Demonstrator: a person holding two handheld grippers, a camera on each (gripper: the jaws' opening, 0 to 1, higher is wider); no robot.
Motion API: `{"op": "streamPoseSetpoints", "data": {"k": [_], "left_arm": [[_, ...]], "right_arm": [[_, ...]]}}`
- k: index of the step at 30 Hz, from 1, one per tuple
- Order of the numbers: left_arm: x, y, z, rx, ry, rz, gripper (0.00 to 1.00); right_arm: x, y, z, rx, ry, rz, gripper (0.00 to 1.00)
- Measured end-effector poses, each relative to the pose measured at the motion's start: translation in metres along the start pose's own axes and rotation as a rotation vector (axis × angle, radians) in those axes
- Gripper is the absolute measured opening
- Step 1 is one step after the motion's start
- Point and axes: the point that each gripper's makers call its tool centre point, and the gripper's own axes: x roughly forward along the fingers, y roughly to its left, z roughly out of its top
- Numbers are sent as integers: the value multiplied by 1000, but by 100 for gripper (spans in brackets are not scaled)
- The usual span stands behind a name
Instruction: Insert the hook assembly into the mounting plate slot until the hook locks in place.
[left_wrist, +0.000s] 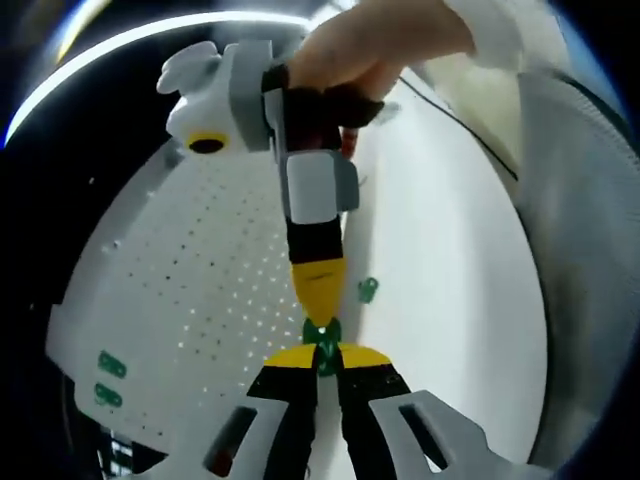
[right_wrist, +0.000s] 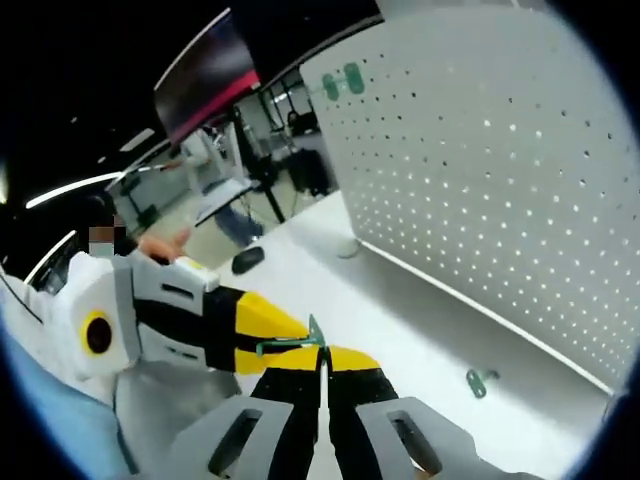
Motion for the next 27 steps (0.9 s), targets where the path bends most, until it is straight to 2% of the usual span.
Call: {"op": "streamPoseSetpoints", "data": {"k": [6, 16, 22, 27], "left_arm": [[1, 7, -1, -18, 31, 47, 6], [2, 9, -5, 6, 76, 83, 4], [2, 9, -3, 3, 70, 82, 4], [-1, 13, -2, -29, 54, 92, 3]], "right_arm": [[2, -3, 5, 31, -31, -16, 0], [3, -3, 6, -1, -49, -72, 0], [0, 0, 7, -47, -39, -92, 0], [-3, 0, 12, -73, -58, -93, 0]]}}
